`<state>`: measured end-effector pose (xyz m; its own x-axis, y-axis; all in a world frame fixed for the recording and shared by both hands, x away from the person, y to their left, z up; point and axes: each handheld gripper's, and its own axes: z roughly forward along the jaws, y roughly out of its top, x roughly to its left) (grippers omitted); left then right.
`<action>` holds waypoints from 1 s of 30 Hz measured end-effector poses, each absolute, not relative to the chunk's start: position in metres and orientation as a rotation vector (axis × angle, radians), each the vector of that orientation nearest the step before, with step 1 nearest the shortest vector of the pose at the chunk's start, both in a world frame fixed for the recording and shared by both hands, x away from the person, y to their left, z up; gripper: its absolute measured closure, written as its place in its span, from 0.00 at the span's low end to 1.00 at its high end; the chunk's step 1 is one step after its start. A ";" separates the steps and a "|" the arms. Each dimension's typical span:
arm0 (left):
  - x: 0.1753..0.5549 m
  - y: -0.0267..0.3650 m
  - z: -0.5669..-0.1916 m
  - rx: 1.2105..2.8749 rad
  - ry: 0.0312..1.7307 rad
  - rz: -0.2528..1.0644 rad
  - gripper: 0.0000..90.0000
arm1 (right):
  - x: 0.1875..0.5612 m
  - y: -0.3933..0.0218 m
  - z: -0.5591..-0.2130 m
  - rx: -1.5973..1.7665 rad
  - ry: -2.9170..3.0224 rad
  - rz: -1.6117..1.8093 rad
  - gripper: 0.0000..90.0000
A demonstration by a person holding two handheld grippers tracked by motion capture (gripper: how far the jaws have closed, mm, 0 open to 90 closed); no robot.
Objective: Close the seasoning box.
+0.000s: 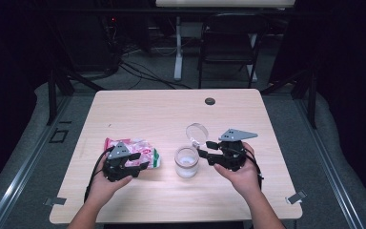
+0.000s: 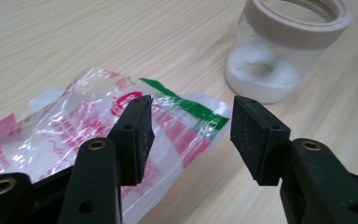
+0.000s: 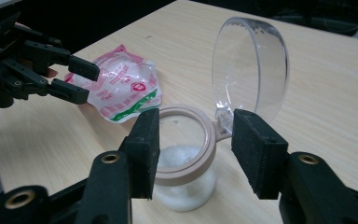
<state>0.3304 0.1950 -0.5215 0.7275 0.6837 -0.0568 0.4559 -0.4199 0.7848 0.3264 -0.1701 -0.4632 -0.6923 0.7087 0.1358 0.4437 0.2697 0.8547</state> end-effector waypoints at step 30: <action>0.329 0.159 -0.554 2.384 0.765 0.626 0.45 | 0.328 -0.165 -0.470 1.048 2.274 1.343 0.52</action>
<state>0.3286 0.1588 -0.5538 0.7294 0.6344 0.2560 0.3764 -0.6846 0.6242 0.3284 -0.1653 -0.4701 -0.6893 0.7169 0.1041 0.4374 0.2974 0.8487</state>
